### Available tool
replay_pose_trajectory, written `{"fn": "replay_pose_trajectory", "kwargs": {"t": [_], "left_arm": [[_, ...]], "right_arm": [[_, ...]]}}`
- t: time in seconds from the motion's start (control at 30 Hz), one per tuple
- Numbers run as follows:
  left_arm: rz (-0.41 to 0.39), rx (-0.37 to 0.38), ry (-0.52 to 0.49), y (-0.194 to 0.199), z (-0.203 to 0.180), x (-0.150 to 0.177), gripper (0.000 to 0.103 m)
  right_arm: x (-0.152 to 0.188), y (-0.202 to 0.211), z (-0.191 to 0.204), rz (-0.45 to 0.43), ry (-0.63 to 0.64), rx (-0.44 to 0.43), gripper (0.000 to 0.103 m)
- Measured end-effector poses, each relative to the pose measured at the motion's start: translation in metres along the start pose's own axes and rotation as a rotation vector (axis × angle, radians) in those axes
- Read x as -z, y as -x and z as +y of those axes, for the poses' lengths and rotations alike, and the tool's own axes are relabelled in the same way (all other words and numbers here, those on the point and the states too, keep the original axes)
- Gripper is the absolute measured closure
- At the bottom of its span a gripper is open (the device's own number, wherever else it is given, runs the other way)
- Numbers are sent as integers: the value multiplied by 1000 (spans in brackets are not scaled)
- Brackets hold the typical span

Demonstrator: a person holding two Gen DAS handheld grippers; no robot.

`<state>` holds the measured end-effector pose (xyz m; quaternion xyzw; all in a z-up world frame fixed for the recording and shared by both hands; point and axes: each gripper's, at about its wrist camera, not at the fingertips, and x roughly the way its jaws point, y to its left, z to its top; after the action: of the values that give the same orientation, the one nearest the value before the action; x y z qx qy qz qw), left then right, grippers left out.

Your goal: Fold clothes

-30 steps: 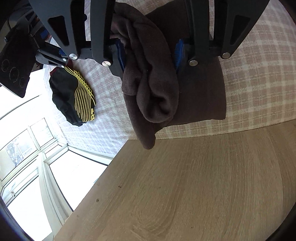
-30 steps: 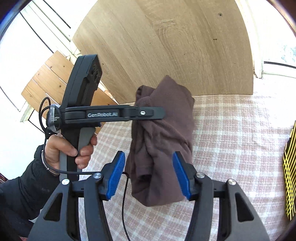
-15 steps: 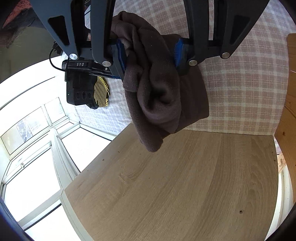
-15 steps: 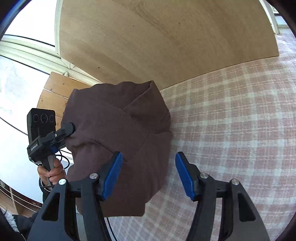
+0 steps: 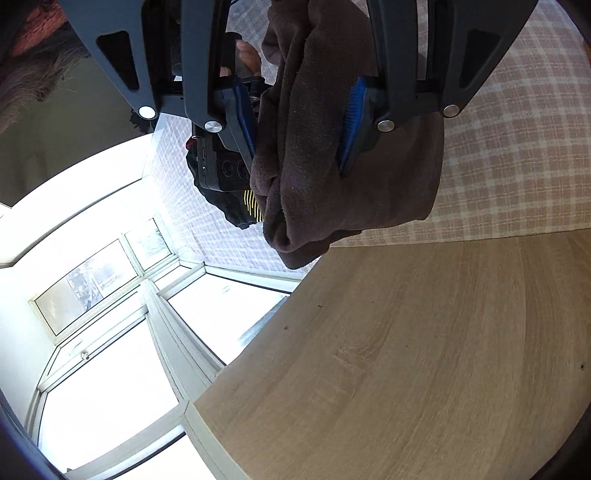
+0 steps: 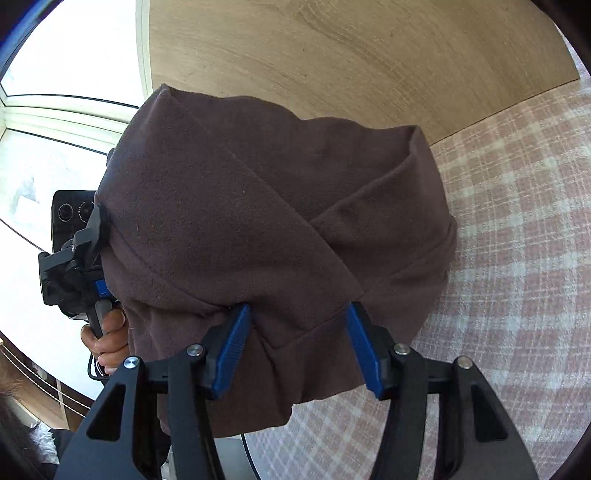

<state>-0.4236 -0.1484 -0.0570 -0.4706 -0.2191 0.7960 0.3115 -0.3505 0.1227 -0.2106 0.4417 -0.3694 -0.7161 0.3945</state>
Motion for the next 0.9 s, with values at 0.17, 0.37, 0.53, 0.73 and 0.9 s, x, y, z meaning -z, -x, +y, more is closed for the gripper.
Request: {"fn": "replay_pose_trajectory", "kwargs": {"t": [0.17,0.37,0.53,0.73,0.9], "left_arm": [[-13,92,-28,11,-20,4,65],[-100,79,75,55,54,23,63],[-69,-242,224,62,181,54,63],[-39,-591,204,84,217,82,64],[-120,-567,103,116,163,88,63]], "right_arm": [[5,30,42,-39,111,125,50],[-7,-25,89,107,275,334,51],[-10,-162,66,332,311,400,50],[-6,-182,97,345,451,409,55],[-20,-120,111,205,497,467,55]]}}
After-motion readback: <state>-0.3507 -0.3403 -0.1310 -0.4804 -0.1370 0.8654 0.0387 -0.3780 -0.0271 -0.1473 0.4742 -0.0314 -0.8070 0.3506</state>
